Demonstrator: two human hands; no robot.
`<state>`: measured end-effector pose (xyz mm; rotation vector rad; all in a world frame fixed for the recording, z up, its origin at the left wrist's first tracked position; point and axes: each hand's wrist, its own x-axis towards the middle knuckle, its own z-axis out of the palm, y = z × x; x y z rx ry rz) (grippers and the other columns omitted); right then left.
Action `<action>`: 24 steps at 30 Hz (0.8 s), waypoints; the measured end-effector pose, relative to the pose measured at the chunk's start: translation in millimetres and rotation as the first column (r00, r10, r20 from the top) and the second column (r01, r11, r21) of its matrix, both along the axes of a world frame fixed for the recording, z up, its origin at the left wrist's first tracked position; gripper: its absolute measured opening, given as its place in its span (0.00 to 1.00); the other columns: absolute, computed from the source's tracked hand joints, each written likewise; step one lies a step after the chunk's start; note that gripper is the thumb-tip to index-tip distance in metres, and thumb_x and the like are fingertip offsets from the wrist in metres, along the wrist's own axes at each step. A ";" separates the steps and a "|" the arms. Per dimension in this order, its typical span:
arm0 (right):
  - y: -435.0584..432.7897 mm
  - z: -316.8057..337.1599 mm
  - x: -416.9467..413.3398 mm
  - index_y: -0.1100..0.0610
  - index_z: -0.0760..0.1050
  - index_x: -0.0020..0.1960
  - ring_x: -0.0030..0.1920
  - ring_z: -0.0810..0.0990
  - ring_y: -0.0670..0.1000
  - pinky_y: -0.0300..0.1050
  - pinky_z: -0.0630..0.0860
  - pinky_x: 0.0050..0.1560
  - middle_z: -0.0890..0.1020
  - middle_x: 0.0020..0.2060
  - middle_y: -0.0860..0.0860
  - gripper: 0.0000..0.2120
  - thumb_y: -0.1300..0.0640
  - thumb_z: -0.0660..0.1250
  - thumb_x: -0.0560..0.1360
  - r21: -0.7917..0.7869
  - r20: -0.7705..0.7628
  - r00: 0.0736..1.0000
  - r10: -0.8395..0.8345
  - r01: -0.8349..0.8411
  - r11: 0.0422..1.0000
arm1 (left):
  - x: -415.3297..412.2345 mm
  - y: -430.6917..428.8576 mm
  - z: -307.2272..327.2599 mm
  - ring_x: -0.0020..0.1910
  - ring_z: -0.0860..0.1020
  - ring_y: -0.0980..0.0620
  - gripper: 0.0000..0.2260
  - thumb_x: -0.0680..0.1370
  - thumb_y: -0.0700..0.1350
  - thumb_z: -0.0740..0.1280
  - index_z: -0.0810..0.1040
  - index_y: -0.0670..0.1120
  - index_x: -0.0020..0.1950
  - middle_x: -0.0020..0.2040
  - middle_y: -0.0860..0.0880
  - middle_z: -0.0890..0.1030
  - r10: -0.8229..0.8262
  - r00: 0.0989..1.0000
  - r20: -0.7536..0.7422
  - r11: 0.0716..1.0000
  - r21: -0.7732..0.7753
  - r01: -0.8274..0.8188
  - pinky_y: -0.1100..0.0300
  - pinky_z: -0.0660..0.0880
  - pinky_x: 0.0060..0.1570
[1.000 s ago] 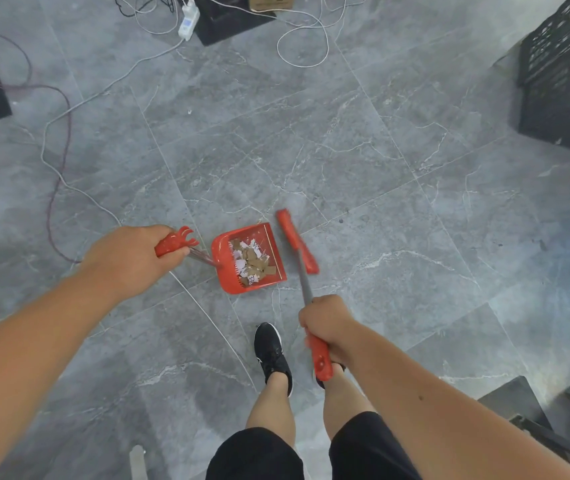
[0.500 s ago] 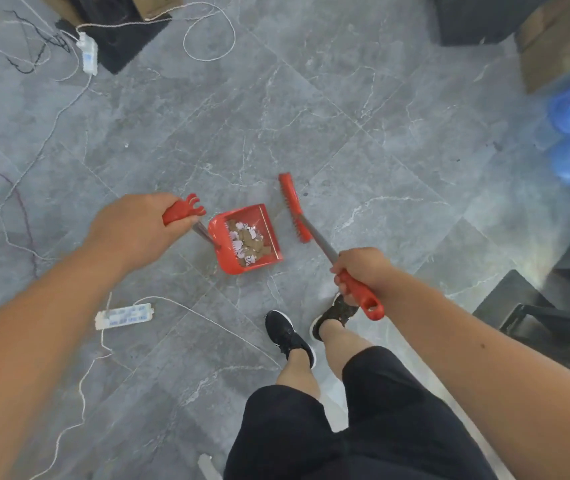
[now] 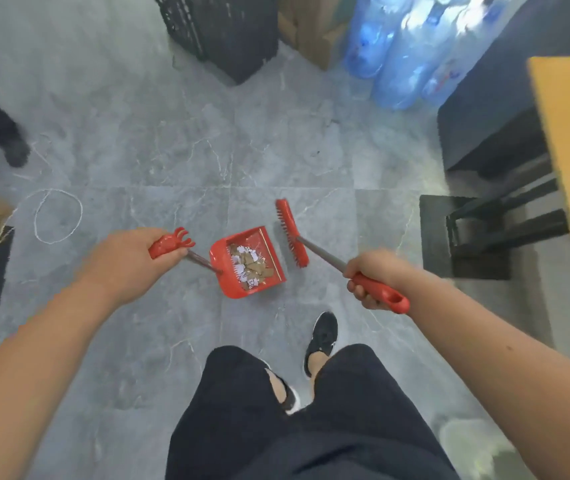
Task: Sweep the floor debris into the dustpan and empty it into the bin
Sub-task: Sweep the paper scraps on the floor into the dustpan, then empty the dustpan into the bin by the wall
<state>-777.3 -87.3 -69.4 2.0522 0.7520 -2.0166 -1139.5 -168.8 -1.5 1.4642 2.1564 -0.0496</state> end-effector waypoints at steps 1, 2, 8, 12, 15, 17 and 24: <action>-2.6 5.3 8.4 0.60 0.73 0.45 0.31 0.69 0.51 0.49 0.51 0.49 0.76 0.37 0.56 0.11 0.57 0.66 0.65 -0.014 0.005 0.999 -0.037 0.037 0.999 | 4.7 18.9 1.8 0.41 0.79 0.43 0.15 0.79 0.59 0.70 0.84 0.47 0.51 0.40 0.46 0.82 -0.048 0.999 -0.006 0.999 -0.006 0.048 0.51 0.73 0.40; -6.5 9.3 16.3 0.60 0.73 0.44 0.31 0.69 0.51 0.49 0.51 0.49 0.75 0.38 0.56 0.11 0.56 0.67 0.63 -0.031 0.001 0.996 -0.088 0.088 0.996 | 11.2 38.0 4.2 0.41 0.78 0.43 0.15 0.79 0.59 0.70 0.84 0.48 0.49 0.39 0.48 0.82 -0.098 0.995 -0.006 0.995 -0.005 0.098 0.52 0.72 0.39; -67.0 20.2 40.0 0.62 0.73 0.60 0.23 0.70 0.48 0.35 0.62 0.23 0.75 0.32 0.55 0.14 0.61 0.64 0.75 0.020 -0.039 0.843 -0.536 0.537 0.844 | 51.6 127.1 -10.5 0.38 0.78 0.46 0.14 0.76 0.63 0.69 0.82 0.52 0.44 0.34 0.52 0.79 -0.458 0.885 0.087 0.889 0.028 0.457 0.51 0.75 0.38; -141.3 22.0 30.0 0.59 0.71 0.68 0.22 0.70 0.46 0.35 0.65 0.17 0.74 0.31 0.53 0.19 0.62 0.61 0.77 0.026 -0.049 0.614 -0.788 0.789 0.613 | 89.2 153.6 -23.2 0.35 0.77 0.48 0.10 0.78 0.57 0.70 0.83 0.52 0.47 0.34 0.53 0.79 -0.679 0.720 0.146 0.732 0.049 0.680 0.54 0.70 0.34; -201.8 28.8 10.2 0.59 0.70 0.70 0.22 0.69 0.47 0.36 0.65 0.17 0.74 0.30 0.53 0.20 0.62 0.61 0.78 0.064 -0.035 0.423 -0.906 0.905 0.420 | 115.6 152.5 -23.2 0.36 0.76 0.44 0.12 0.79 0.58 0.69 0.81 0.51 0.44 0.32 0.54 0.76 -0.799 0.580 0.158 0.594 0.060 0.802 0.54 0.66 0.34; -244.5 37.5 -5.3 0.59 0.70 0.69 0.23 0.70 0.47 0.36 0.65 0.18 0.75 0.31 0.53 0.20 0.62 0.62 0.77 0.090 -0.020 0.295 -0.955 0.952 0.293 | 133.5 145.8 -21.5 0.36 0.77 0.42 0.13 0.80 0.59 0.67 0.80 0.50 0.43 0.32 0.50 0.78 -0.847 0.500 0.180 0.517 0.054 0.855 0.54 0.67 0.33; -393.1 68.9 -54.3 0.59 0.69 0.69 0.23 0.68 0.47 0.35 0.62 0.19 0.74 0.31 0.53 0.20 0.62 0.61 0.77 0.184 0.002 -0.074 -0.997 0.980 -0.072 | 192.6 99.2 -9.0 0.30 0.74 0.44 0.16 0.80 0.58 0.67 0.79 0.48 0.41 0.33 0.41 0.79 -0.936 0.245 0.252 0.266 0.050 0.963 0.55 0.68 0.31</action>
